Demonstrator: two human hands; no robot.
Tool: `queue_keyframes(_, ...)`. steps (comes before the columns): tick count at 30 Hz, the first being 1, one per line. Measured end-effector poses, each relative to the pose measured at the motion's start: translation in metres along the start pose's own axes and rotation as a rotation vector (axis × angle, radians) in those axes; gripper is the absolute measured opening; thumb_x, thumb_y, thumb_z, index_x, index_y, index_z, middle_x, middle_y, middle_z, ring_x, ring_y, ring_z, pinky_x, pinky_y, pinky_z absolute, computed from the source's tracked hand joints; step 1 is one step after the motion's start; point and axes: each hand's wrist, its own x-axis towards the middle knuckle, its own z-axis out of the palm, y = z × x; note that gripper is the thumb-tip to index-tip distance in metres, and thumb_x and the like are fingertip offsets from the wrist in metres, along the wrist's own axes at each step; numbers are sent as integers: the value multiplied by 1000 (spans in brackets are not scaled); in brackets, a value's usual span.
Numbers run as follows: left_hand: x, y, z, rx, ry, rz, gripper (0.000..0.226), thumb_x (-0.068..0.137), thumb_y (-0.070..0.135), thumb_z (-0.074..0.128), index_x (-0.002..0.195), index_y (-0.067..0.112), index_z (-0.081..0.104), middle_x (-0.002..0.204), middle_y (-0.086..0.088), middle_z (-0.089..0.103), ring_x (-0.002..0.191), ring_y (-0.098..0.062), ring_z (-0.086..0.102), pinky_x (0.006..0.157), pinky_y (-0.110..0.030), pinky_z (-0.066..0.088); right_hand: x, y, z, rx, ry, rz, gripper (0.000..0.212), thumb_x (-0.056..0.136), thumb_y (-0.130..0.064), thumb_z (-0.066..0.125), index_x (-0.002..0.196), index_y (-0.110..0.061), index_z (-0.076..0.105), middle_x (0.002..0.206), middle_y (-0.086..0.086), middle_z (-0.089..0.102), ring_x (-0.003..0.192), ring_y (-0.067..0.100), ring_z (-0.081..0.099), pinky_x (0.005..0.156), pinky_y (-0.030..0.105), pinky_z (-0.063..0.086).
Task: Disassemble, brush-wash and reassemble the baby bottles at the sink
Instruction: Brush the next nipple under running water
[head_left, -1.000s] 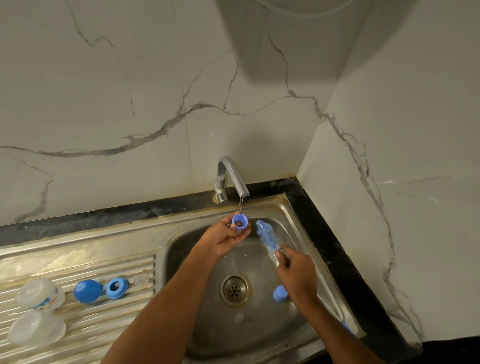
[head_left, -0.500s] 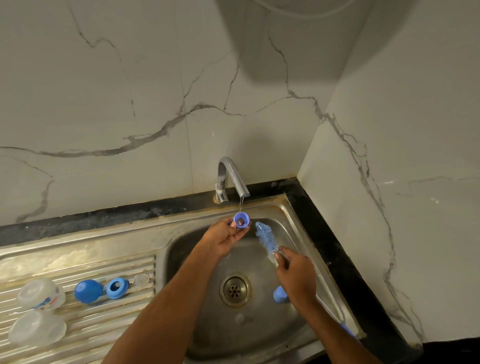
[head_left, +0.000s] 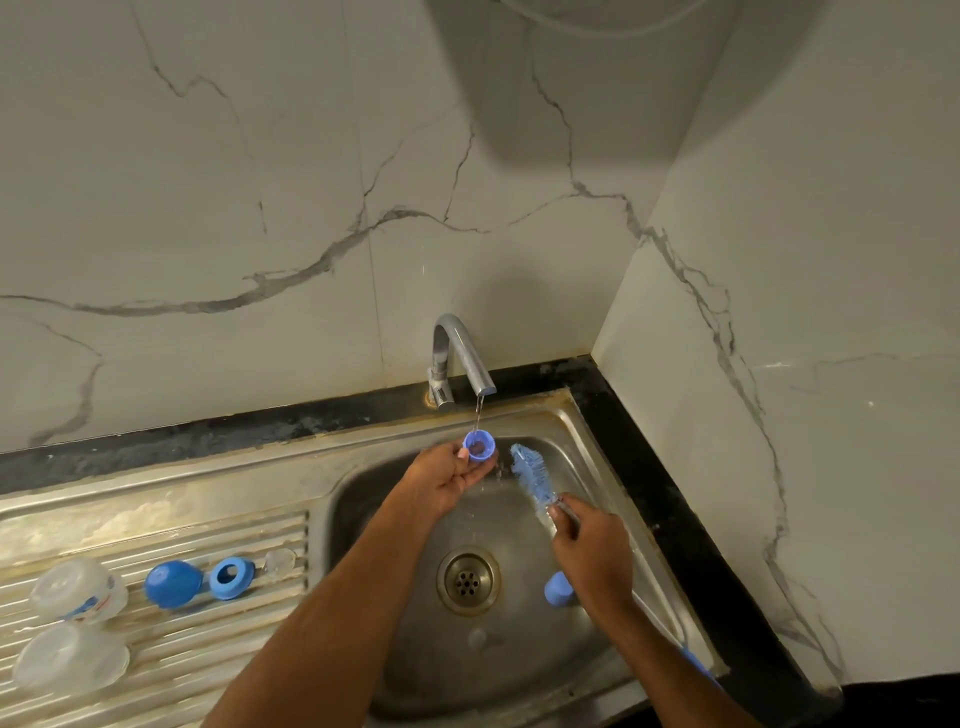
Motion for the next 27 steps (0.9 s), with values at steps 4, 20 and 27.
queue_keyframes(4,2,6,-2,-50,30,32,27,95,-15,43,116,-5,57,121,-25,62,117,-35,63,100,-44,54,1,3,1,4,7,-13,16,96,-26,61,81,-29,63,69,-20,58,64,-6,60,55,9,46)
queue_keyframes(20,7,-16,6,176,152,134,33,89,-14,63,118,1,60,114,-19,63,108,-30,67,97,-41,56,-1,9,6,-14,-36,-64,27,97,-27,60,72,-35,54,60,-16,57,61,1,60,50,14,44)
queue_keyframes(27,10,-18,-12,538,284,331,26,81,2,80,104,12,74,105,-15,73,94,-24,73,86,-40,62,5,1,11,-35,-92,-75,16,97,-27,59,82,-31,63,68,-16,60,61,-4,56,55,12,38)
